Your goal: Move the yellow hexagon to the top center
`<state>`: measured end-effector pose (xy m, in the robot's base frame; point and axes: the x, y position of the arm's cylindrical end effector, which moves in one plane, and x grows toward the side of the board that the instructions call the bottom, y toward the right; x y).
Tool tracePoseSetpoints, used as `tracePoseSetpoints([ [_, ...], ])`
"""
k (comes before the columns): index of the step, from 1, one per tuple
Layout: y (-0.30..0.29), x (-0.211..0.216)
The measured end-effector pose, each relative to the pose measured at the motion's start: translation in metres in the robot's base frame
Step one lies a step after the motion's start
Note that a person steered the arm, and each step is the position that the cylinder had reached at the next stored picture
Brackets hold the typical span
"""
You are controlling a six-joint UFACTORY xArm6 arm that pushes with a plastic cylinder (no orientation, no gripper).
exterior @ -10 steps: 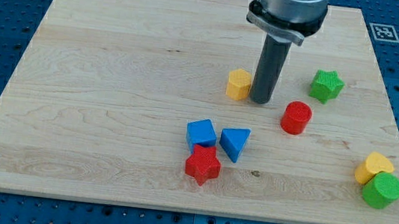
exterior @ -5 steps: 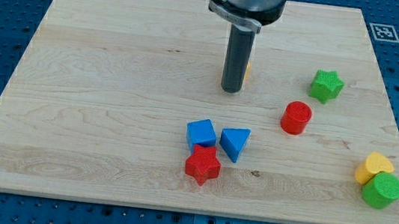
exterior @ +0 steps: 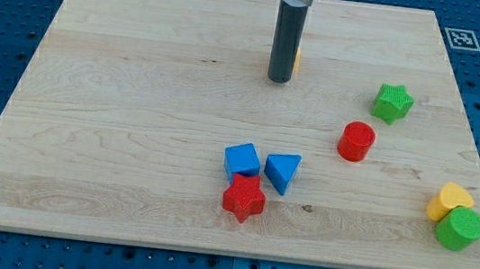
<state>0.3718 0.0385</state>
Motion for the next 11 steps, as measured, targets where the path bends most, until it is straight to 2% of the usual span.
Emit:
tracePoseSetpoints([
  [2,0.003,-0.015],
  [4,0.031,-0.021],
  [7,0.031,-0.084],
  [11,0.033,-0.083],
])
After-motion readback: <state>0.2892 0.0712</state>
